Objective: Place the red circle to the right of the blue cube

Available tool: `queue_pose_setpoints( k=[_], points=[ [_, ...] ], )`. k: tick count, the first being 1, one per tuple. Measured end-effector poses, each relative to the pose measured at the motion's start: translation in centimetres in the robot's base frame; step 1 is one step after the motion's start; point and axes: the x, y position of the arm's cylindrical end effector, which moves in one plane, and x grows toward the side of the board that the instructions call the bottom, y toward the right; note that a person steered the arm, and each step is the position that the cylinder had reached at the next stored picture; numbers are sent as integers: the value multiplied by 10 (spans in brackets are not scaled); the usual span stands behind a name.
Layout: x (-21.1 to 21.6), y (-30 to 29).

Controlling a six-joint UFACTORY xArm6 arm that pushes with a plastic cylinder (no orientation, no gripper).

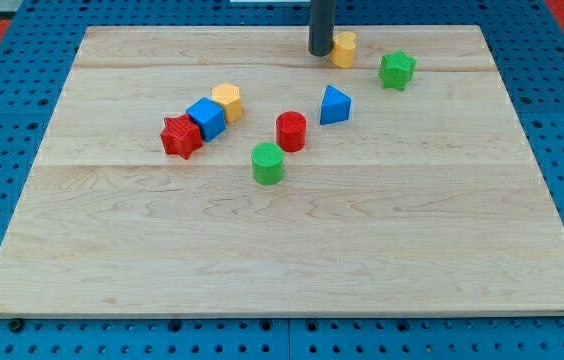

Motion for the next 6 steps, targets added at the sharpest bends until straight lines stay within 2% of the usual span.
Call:
queue_pose_setpoints(
  k=[1, 2, 3, 5, 6],
  points=[
    [1, 47],
    [1, 70],
    [18, 67],
    [116, 48],
    [125, 73]
  ],
)
